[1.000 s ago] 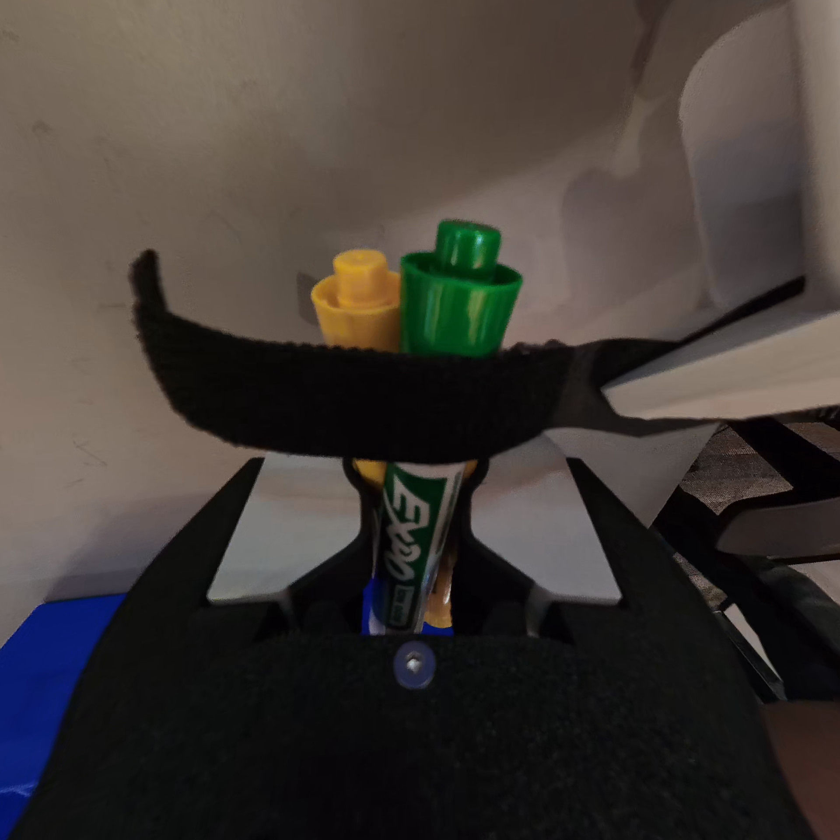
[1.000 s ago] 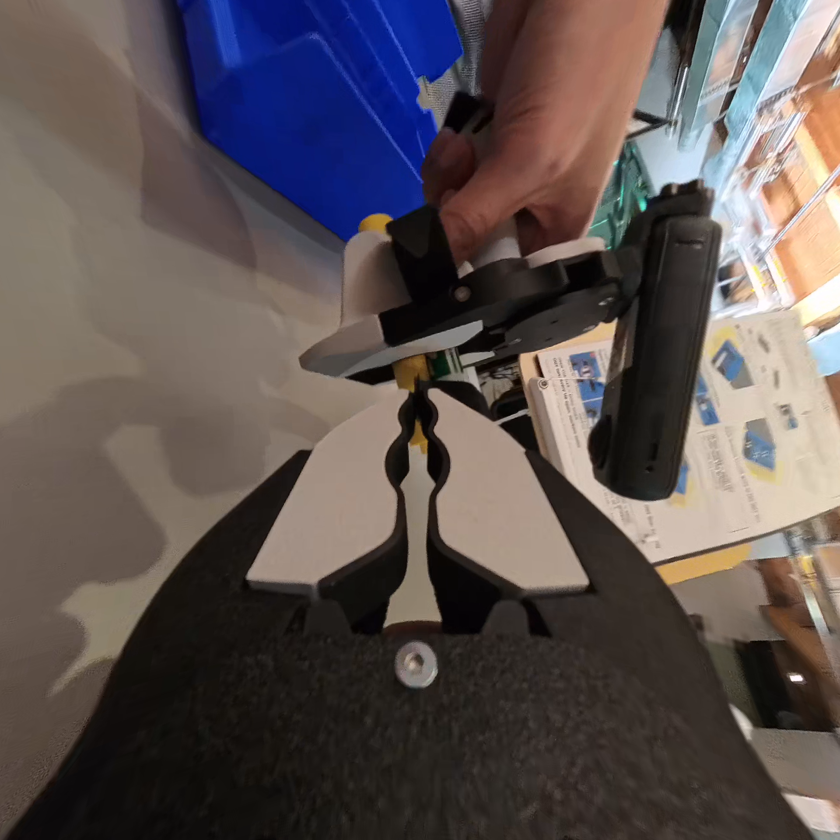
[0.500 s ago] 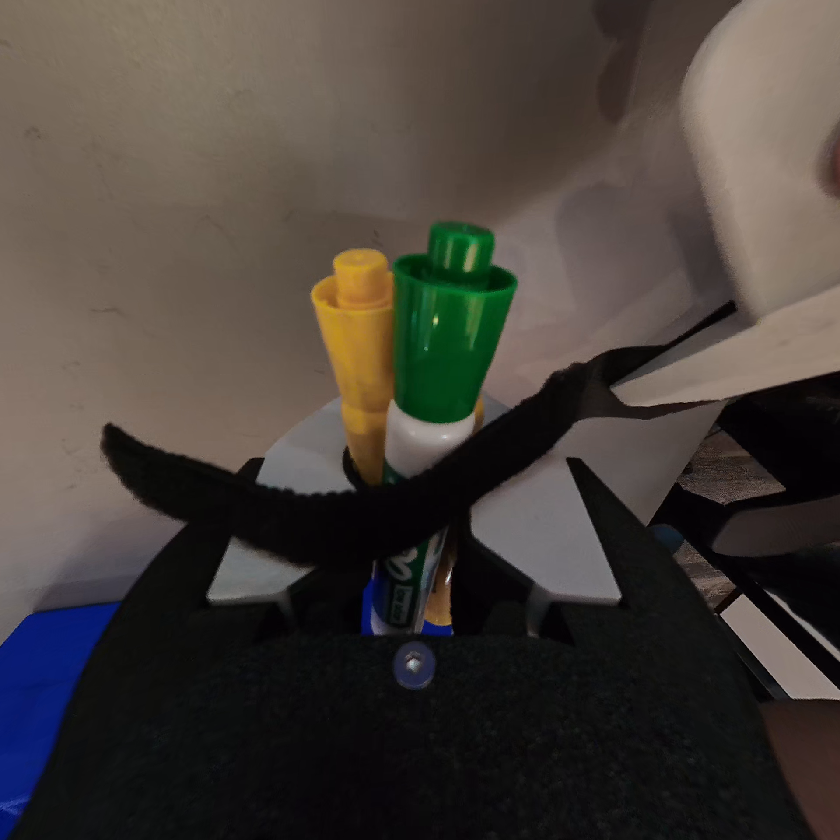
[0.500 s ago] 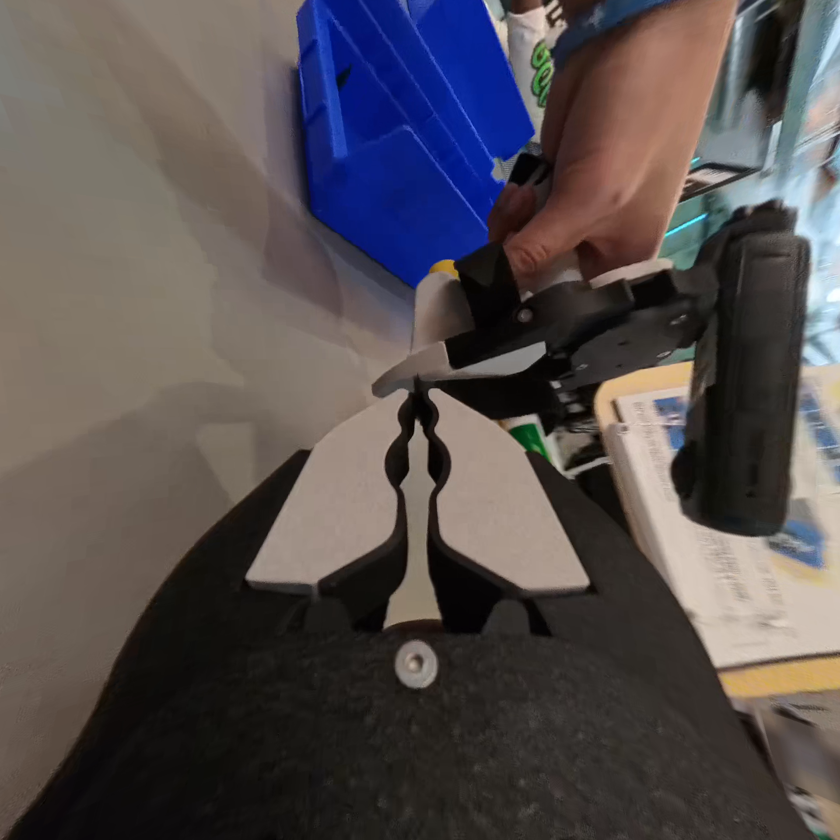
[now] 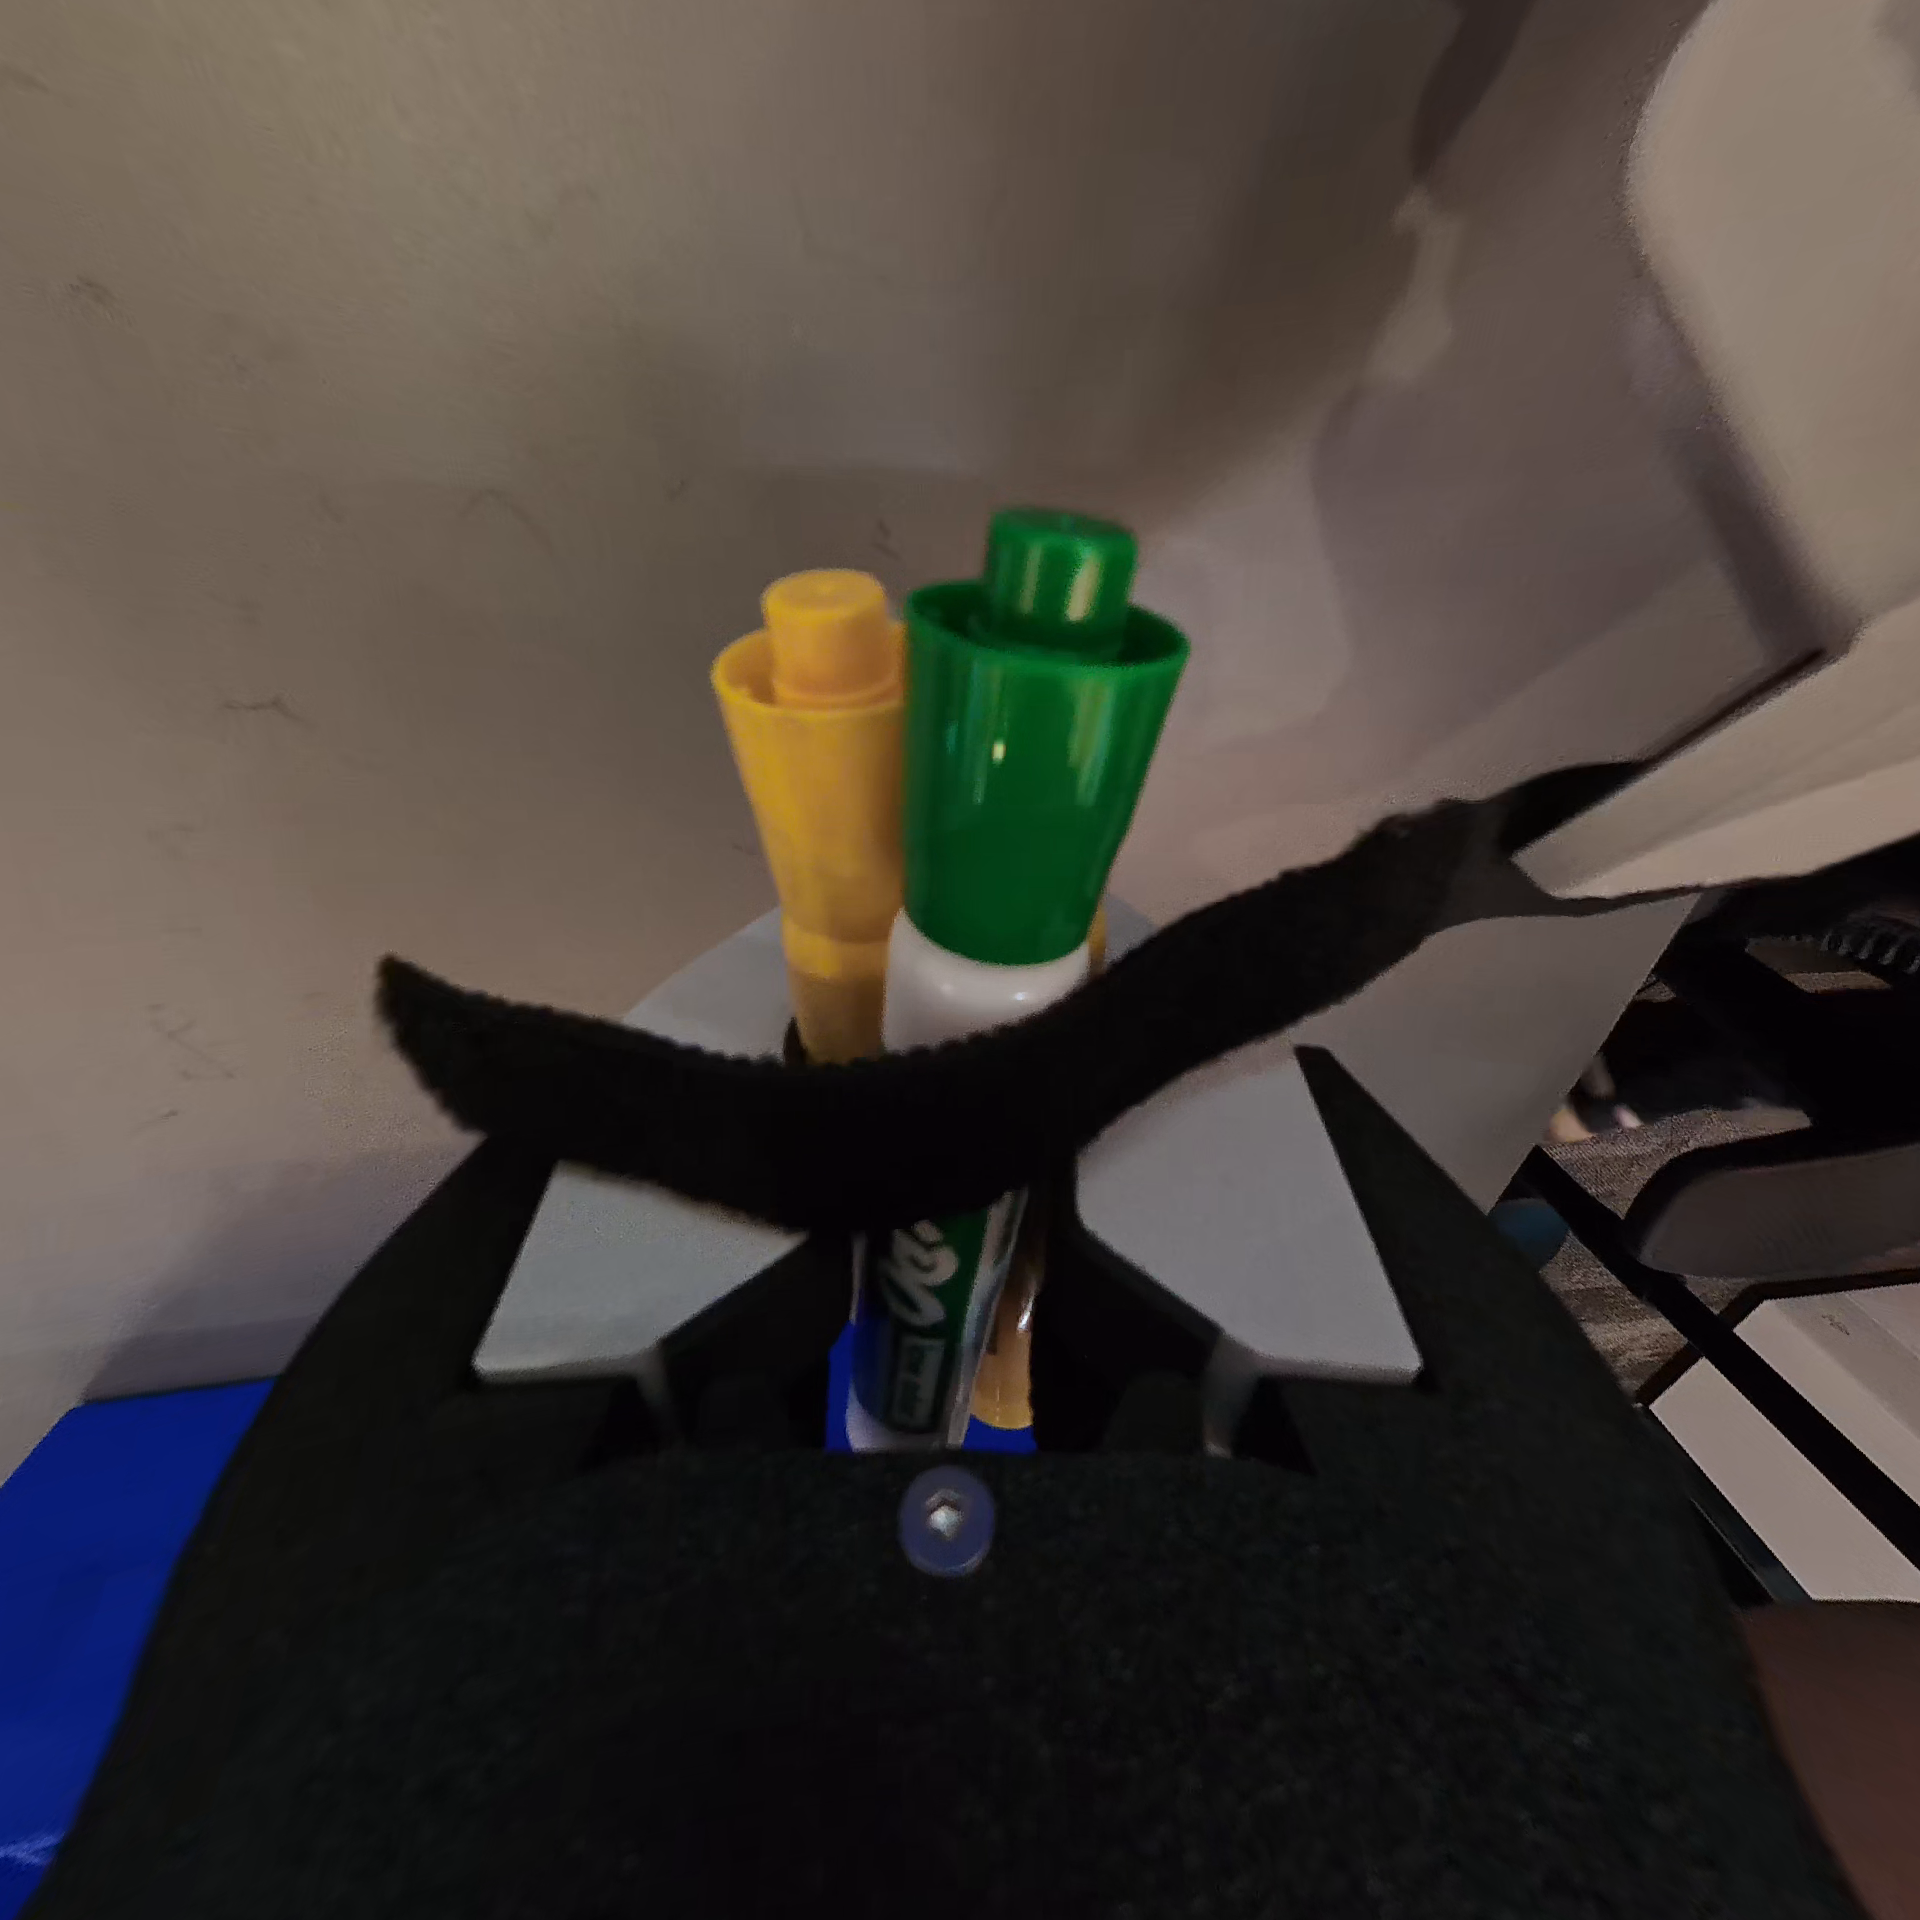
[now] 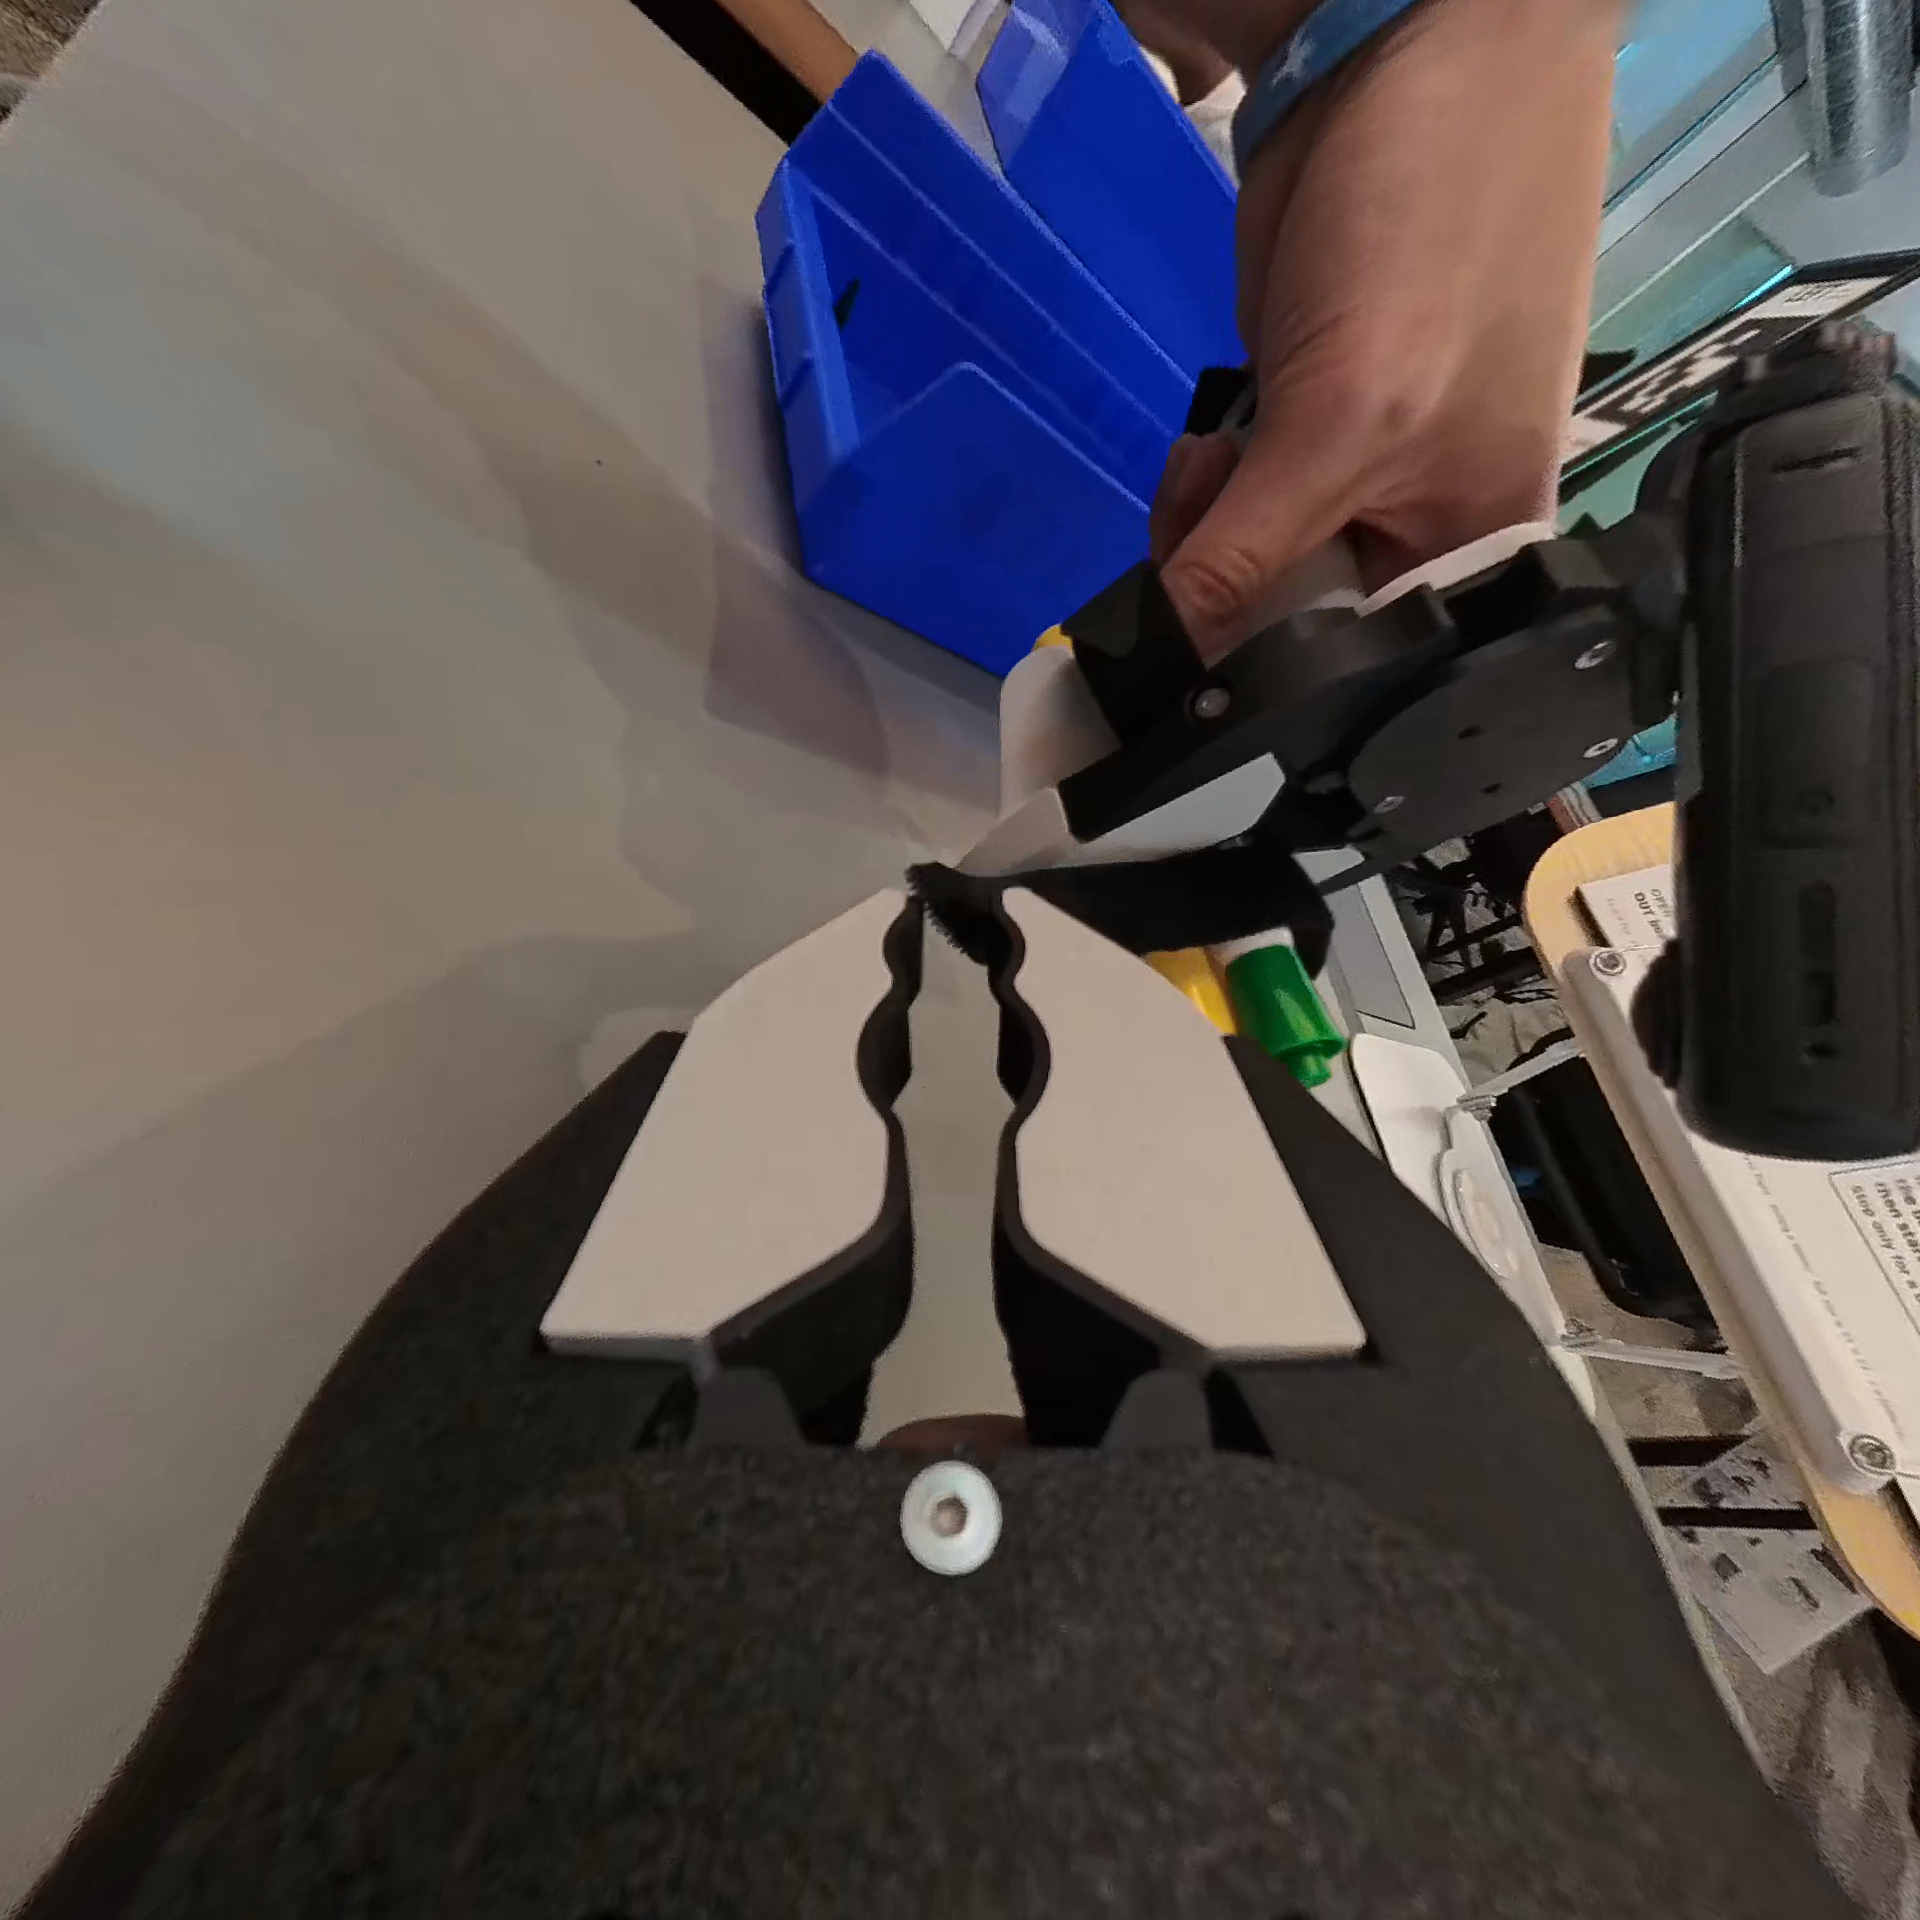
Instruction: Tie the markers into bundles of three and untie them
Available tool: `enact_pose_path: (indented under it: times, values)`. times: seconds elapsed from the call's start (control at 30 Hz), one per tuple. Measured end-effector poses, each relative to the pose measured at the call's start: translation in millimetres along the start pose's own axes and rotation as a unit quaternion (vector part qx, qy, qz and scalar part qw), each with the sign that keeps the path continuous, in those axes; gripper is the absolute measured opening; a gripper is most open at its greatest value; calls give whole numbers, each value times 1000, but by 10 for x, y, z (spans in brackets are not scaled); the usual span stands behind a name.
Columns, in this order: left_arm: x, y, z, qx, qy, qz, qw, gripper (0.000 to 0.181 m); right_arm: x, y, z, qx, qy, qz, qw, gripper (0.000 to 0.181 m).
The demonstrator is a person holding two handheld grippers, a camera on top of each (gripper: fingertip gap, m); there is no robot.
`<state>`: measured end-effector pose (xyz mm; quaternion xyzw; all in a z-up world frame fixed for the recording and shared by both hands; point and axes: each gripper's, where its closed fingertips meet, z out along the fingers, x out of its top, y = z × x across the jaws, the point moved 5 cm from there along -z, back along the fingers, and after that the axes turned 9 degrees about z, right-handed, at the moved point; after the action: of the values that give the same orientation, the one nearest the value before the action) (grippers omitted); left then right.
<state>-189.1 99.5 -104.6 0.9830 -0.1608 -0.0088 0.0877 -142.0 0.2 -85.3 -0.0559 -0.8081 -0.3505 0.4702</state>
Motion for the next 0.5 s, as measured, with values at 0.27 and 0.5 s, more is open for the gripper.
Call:
enact_pose_path:
  times: [0.27,0.5]
  values:
    - [-2,10,-14,2,2,0,1000,40,-14,-78,36,32,-11,7,999,17]
    - [-3,14,-10,1,0,0,1000,41,19,-117,21,37,0,14,999,22]
